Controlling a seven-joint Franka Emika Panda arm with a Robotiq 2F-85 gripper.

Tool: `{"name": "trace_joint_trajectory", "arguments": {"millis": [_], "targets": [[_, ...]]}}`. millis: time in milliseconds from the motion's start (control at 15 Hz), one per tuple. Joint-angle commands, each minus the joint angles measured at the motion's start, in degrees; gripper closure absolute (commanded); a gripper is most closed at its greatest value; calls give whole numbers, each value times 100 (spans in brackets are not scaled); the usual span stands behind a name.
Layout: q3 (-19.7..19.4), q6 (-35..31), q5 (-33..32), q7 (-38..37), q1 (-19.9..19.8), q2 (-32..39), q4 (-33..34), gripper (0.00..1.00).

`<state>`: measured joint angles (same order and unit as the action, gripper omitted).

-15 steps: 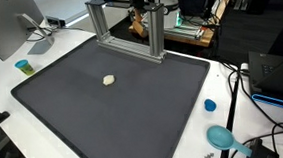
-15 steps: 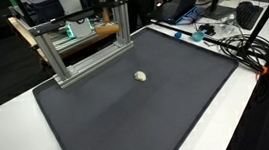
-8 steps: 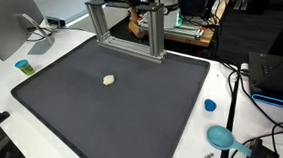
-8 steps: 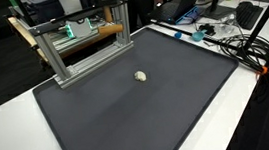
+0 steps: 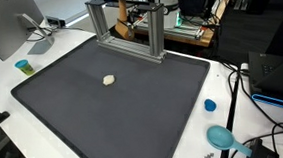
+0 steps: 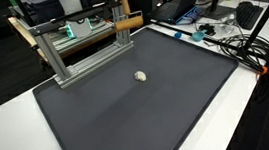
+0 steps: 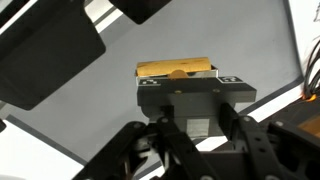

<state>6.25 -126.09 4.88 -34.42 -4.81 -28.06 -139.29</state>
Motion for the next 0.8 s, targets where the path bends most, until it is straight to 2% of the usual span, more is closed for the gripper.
{"name": "trace_joint_trajectory", "arguments": {"millis": [0,67,333,400,733], "targets": [[-317,596,523,1085,417,298,672,79],[-91,278,244,553,196,182,334,54],[-192,483,362,930,312,260,528,54],[-199,489,396,834,282,373,585,79],[-566,423,711,1185,236,815,844,79]]}}
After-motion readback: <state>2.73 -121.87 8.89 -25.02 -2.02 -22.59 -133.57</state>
